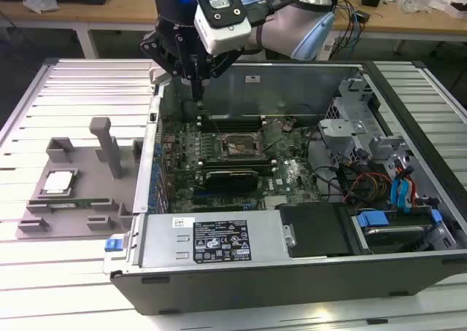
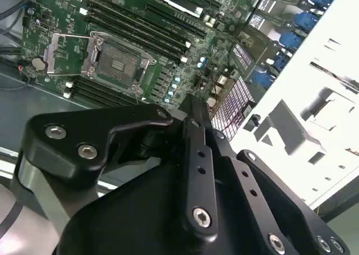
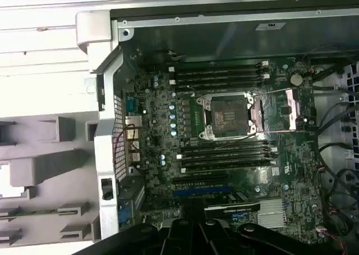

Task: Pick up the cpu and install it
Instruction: 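Reach for the cpu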

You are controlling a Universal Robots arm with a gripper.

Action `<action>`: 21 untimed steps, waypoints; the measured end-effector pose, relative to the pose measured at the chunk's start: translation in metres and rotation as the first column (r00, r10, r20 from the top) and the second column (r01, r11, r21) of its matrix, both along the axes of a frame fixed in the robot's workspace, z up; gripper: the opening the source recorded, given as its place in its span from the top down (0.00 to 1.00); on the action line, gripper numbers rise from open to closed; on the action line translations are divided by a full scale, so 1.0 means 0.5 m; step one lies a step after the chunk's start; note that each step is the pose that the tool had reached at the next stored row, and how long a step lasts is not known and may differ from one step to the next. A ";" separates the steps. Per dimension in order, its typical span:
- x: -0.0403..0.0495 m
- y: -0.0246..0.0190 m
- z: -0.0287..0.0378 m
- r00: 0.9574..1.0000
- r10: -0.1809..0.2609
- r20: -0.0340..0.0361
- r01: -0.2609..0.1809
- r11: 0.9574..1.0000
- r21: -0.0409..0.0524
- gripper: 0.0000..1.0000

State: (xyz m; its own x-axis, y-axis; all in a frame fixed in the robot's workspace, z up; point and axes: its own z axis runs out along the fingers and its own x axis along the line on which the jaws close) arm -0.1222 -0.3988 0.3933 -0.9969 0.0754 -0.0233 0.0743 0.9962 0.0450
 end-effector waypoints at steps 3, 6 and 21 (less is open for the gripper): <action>-0.020 0.0000 0.000 1.000 0.000 0.000 0.000 1.000 0.000 0.89; -0.037 0.0000 0.000 1.000 0.000 0.000 0.000 1.000 -0.001 0.89; -0.118 0.0002 0.000 1.000 0.000 0.000 0.000 1.000 -0.001 0.89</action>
State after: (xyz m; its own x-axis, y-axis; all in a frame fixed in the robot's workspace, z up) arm -0.1810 -0.3987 0.3933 -0.9969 0.0753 -0.0235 0.0742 0.9963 0.0443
